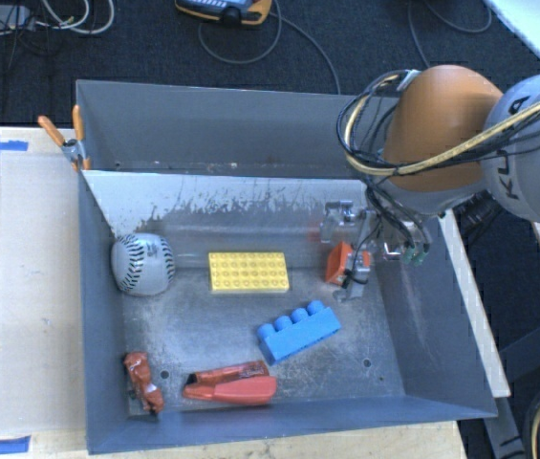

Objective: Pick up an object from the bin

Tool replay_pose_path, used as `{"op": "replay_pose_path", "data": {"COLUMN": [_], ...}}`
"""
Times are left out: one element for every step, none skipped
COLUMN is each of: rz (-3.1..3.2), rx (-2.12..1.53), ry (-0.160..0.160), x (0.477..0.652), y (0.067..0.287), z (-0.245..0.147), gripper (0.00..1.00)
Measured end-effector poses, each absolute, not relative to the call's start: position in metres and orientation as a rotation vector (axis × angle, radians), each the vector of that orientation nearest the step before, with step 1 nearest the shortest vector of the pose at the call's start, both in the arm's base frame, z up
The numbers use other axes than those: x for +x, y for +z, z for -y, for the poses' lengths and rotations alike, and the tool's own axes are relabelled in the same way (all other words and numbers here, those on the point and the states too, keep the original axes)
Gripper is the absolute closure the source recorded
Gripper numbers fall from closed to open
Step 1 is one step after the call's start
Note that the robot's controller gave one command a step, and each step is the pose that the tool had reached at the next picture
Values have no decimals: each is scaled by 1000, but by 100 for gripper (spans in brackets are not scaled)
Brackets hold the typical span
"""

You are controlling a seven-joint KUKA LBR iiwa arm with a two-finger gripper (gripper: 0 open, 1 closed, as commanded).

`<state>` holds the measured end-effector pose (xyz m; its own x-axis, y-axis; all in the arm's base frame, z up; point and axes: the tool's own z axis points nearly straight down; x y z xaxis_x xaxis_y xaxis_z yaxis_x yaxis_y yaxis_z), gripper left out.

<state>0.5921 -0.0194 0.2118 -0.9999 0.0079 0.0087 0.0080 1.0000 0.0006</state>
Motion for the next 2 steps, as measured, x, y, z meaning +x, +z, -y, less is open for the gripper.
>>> {"op": "replay_pose_path", "data": {"rz": [3141, 3139], "rx": [-12, 130], "ry": [0, -1], "x": [594, 582], "y": [217, 168], "z": [19, 18], "gripper": [0, 0]}}
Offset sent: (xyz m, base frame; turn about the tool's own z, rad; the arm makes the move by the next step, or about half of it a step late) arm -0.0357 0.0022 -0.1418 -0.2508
